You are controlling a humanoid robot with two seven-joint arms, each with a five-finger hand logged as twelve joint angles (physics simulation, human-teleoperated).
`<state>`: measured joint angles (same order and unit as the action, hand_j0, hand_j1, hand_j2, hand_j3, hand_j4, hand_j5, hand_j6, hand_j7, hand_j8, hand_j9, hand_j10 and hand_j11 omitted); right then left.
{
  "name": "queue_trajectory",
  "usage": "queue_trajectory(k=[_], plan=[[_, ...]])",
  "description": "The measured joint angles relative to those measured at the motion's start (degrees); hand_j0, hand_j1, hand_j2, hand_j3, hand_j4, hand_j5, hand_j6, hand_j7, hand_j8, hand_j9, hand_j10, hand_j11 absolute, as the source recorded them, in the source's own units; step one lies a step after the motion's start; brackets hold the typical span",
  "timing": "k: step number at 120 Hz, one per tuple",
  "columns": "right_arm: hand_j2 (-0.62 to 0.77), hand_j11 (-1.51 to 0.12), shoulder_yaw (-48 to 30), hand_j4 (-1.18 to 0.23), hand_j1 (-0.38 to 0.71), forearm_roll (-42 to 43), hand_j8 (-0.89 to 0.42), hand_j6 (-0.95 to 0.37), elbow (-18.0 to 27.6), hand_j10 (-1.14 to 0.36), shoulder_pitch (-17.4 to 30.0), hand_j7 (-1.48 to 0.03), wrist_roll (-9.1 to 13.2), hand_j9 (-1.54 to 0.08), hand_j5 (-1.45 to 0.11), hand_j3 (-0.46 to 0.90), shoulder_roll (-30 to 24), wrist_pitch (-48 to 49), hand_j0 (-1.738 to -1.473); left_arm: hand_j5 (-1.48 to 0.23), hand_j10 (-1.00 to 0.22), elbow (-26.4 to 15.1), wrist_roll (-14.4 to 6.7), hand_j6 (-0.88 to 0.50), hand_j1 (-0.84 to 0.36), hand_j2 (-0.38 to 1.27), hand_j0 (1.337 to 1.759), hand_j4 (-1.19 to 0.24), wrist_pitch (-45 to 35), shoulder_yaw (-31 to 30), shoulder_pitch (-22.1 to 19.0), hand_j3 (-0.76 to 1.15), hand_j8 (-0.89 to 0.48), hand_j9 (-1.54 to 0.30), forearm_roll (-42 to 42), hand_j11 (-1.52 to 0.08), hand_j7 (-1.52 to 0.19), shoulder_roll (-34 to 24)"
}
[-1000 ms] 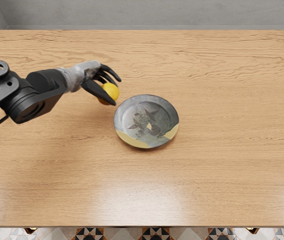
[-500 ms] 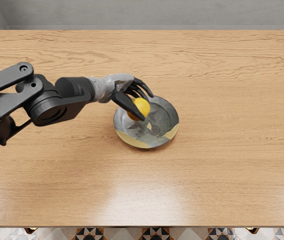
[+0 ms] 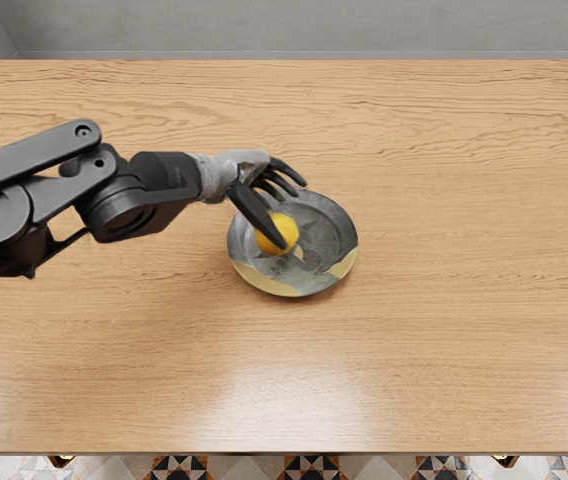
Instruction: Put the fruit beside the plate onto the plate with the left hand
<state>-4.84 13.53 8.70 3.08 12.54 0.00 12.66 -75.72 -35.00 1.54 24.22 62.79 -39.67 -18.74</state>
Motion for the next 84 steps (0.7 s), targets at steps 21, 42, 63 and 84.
queue_trajectory(k=[21, 42, 63, 84], plan=[[0.0, -0.03, 0.0, -0.02, -0.32, 0.0, -0.02, -0.02, 0.0, -0.02, 0.0, -0.03, -0.02, -0.03, -0.03, 0.0, 0.0, 0.0, -1.658, -0.2, -0.14, -0.07, 0.0, -0.15, 0.19, 0.05, 1.658, -0.15, 15.34, 3.57, -0.16, 0.0, -0.12, -0.2, 6.11, -0.2, -0.2, -3.92], [0.0, -0.03, -0.01, -0.02, -0.32, 0.0, -0.02, -0.02, 0.0, -0.02, 0.0, -0.03, -0.03, -0.03, -0.03, 0.0, 0.0, 0.0, -1.658, -0.1, -0.07, -0.25, 0.0, -0.08, 0.27, 0.02, 1.658, -0.08, 29.85, 11.09, -1.24, 0.0, -0.07, -0.1, 15.36, -0.1, -0.1, -7.65], [0.0, -0.03, 0.0, -0.02, -0.32, 0.0, -0.02, -0.02, 0.0, -0.02, 0.0, -0.03, -0.03, -0.03, -0.03, 0.0, 0.0, 0.0, -1.658, -0.06, -0.04, -0.06, 0.0, -0.04, 0.3, 0.01, 1.658, -0.04, 32.8, 14.98, -2.54, 0.0, -0.04, -0.06, 22.64, -0.05, -0.06, -13.41], [0.0, -0.03, 0.0, -0.02, -0.32, 0.0, -0.02, -0.02, 0.0, -0.02, 0.0, -0.03, -0.01, -0.03, -0.03, 0.0, 0.0, 0.0, -1.658, -0.04, -0.03, 0.17, 0.0, -0.03, 0.32, 0.01, 1.658, -0.03, 33.35, 18.5, -9.32, 0.0, -0.03, -0.04, 33.21, -0.04, -0.04, -16.46]])
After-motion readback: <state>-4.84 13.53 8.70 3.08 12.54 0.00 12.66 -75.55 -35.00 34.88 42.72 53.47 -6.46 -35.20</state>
